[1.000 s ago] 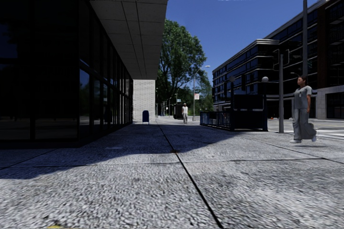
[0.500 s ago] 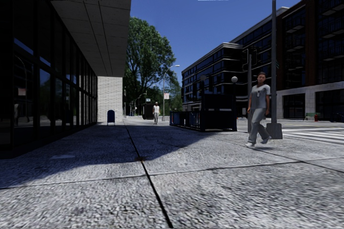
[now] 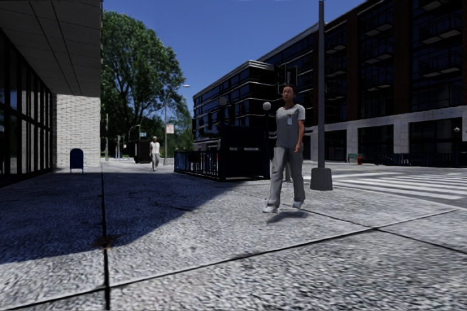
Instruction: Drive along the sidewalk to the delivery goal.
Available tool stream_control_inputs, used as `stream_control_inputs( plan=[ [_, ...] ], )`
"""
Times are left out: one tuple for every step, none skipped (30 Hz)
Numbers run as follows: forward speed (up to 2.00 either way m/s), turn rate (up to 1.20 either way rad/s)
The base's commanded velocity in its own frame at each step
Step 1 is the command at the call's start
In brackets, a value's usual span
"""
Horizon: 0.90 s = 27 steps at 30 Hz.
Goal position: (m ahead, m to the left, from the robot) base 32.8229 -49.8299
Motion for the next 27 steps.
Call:
stream_control_inputs(
  plan=[
    [0.92, -0.71],
    [0.92, -0.71],
    [0.89, -0.95],
    [0.89, -1.12],
    [0.88, -1.16],
    [0.88, -1.17],
    [0.88, -1.17],
    [0.88, -1.17],
    [0.93, -1.11],
    [0.97, -1.04],
    [0.97, -1.04],
    [0.99, -1.01],
    [1.0, -0.94],
    [1.01, -0.88],
    [1.04, -0.72],
    [1.04, -0.72],
    [1.09, -0.67],
    [1.2, -0.66],
    [1.28, -0.64],
    [1.56, -0.56],
    [1.73, -0.53],
    [1.73, -0.53],
    [1.76, -0.52],
    [1.77, -0.52],
    [1.77, -0.51],
    [1.77, -0.51],
    [1.77, -0.51]
  ],
)
